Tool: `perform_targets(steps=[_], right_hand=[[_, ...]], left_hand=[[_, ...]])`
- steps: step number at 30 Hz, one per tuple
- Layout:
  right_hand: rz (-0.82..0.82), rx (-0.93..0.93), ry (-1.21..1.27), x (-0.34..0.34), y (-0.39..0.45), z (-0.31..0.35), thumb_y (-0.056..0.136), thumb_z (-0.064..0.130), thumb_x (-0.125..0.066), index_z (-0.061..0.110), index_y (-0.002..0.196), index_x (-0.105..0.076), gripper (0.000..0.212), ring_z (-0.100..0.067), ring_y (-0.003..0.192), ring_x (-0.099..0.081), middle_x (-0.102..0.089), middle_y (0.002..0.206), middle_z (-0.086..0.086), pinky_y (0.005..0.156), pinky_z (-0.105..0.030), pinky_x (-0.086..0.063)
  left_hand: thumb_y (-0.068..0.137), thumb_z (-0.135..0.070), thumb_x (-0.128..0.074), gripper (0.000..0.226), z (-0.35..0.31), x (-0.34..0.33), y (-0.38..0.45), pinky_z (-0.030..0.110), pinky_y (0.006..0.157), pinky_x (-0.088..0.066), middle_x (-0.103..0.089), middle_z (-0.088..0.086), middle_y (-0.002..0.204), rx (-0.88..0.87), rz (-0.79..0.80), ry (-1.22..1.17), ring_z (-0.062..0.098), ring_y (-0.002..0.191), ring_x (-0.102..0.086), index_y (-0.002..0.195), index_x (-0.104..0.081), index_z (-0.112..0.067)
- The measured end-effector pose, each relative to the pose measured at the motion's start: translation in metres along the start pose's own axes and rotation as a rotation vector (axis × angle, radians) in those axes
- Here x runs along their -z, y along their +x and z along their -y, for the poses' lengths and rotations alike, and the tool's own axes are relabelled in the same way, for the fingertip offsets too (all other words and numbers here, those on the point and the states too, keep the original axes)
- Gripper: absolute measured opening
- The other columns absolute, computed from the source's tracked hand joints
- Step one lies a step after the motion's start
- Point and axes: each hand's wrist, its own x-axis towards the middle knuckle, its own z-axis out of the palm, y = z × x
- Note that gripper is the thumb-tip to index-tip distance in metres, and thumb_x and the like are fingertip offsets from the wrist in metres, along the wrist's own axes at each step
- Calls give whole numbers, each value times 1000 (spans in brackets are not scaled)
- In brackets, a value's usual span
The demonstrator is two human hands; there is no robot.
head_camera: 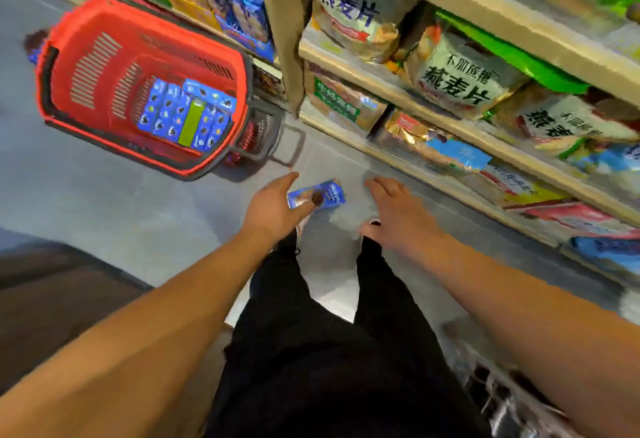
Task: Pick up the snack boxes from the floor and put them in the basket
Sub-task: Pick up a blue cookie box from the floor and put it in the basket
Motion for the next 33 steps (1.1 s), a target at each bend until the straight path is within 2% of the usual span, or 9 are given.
perform_targets(steps=[5,9,14,18,21,25,28,31,33], right_hand=[[73,116,-100,2,41,-48,82,45,-69,15,150,-27,86,-30,141,-29,-25,157,-6,113,-40,-30],[109,218,-132,-30,87,-75,79,42,-72,10,146,-36,84,-34,134,-38,-37,149,-12,111,-40,-32],[188,189,-97,-108,148,-97,78,35,-73,10,146,-36,81,-32,135,-37,-38,149,-11,111,-35,-30],[255,155,-105,-196,214,-117,76,35,-74,12,144,-39,80,-32,132,-40,-39,147,-8,109,-37,-35],[274,153,-92,-256,265,-131,75,37,-76,12,144,-38,83,-34,129,-43,-41,144,-11,109,-39,-36],[267,68,8,-330,332,-153,78,32,-76,14,148,-31,85,-36,126,-44,-39,144,-13,104,-38,-37],[176,-14,179,-374,381,-166,77,31,-75,16,149,-28,86,-31,126,-45,-44,140,-12,101,-30,-35],[102,-207,378,-412,425,-177,77,37,-77,14,152,-16,99,-23,134,-41,-38,148,-12,101,-19,-29],[113,-325,488,-439,450,-179,78,43,-76,15,153,-13,102,-21,130,-47,-44,145,-8,103,-20,-32]], left_hand=[[79,-29,-74,68,1,-62,3,26,102,-33,-51,8,140,90,-75,-62,26,126,-49,140,-46,-14],[82,-33,-69,66,18,-114,24,29,102,-37,-49,5,142,171,-123,-122,24,127,-49,141,-43,-18],[83,-33,-70,68,69,-182,74,29,103,-37,-46,3,145,270,-148,-150,23,128,-48,143,-41,-22],[76,-52,-58,78,133,-253,133,34,108,-35,-40,1,150,326,-30,-137,22,133,-43,146,-36,-25],[78,-48,-64,78,181,-297,179,36,106,-38,-41,3,149,303,-19,-121,24,132,-43,146,-34,-25],[80,-36,-71,72,249,-350,245,30,106,-33,-46,3,144,344,-135,-160,22,131,-45,143,-40,-19],[77,-34,-74,76,288,-375,286,21,106,-28,-47,6,142,359,-254,-189,21,130,-44,142,-40,-14],[76,-32,-75,87,318,-395,325,20,107,-26,-40,7,146,396,-260,-216,20,135,-37,147,-29,-11],[76,-33,-74,96,338,-408,344,19,108,-24,-35,6,150,450,-247,-270,20,137,-35,151,-18,-12]])
